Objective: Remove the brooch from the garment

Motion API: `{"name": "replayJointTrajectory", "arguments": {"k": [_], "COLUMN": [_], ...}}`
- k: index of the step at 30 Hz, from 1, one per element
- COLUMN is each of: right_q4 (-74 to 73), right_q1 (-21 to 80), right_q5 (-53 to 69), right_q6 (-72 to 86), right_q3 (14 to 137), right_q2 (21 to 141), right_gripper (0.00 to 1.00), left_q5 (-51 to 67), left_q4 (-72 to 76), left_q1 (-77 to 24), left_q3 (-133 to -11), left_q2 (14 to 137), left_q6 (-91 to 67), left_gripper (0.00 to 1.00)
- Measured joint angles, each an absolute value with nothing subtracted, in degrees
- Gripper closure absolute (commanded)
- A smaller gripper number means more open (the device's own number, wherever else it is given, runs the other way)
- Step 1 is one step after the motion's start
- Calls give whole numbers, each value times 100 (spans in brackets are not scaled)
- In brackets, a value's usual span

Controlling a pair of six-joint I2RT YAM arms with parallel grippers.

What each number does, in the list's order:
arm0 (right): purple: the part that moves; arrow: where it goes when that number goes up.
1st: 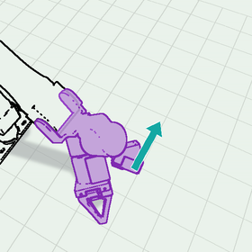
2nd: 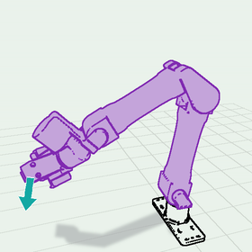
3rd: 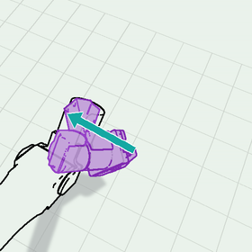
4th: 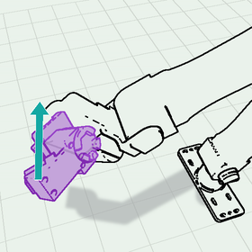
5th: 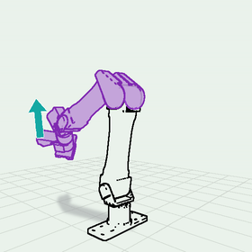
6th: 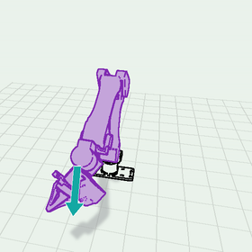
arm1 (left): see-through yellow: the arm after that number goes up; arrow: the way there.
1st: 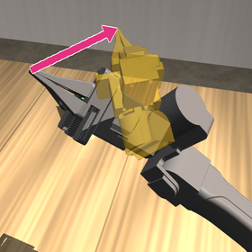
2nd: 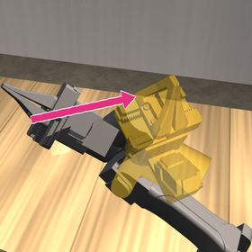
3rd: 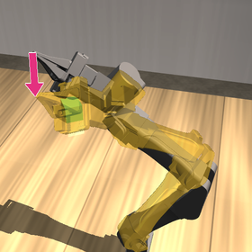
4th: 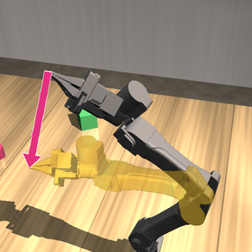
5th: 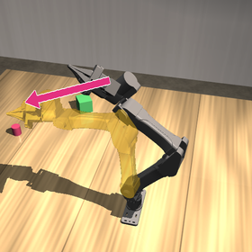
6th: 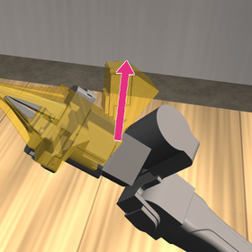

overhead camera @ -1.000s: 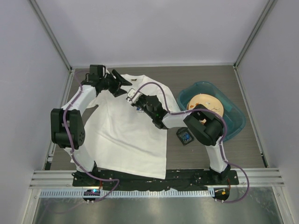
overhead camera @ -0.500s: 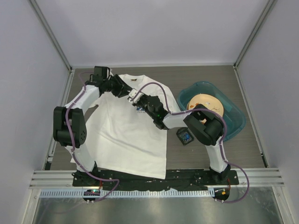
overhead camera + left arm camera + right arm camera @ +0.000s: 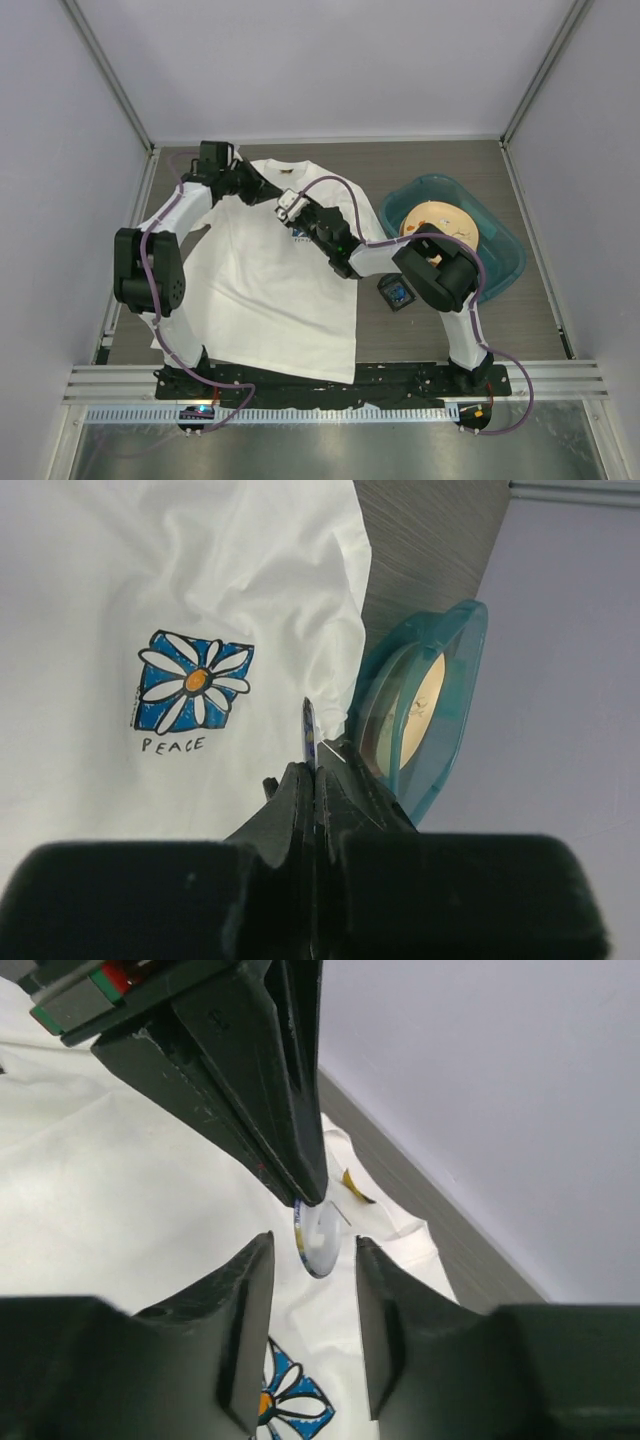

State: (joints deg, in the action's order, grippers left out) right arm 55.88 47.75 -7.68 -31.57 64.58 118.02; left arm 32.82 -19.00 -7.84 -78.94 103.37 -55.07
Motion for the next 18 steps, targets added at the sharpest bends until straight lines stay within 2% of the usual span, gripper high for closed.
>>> {"name": "replayJointTrajectory", "arguments": {"k": [1,2,6,9,11,13,15,18], "right_q4": [5596,5616,5236,4689,4462,4338,4134,3889], "right_q1": [4775,4775,4663,4370,4025,3645,3249,2783], "right_q5": [-838,-919,-1026,-593,-141,349,856,1531], "right_q6": [-3046,-2934,-2215,-1409,-851,-274,353,1251], "right_q3": [6458,6458,6490,6602,6628,6648,6825,7244], "right_q2": [11802,11799,11712,11572,11450,11340,11323,11434], "right_gripper": [32,30,28,27,28,37,41,43], "left_q5": [3291,3306,3389,3612,3795,3977,4174,4386], "left_q4": [-1870,-1833,-1629,-1415,-1212,-1074,-947,-788], "left_q1": [-766,-729,-502,-351,-281,-261,-266,-279], "left_q3": [-7891,-7891,-7894,-7894,-7896,-7896,-7896,-7900], "left_q2": [10339,10348,10440,10578,10678,10746,10781,10783], "left_q6": [-5474,-5415,-5100,-4930,-4845,-4718,-4580,-4377], "left_gripper": [100,100,100,100,100,100,100,100]}}
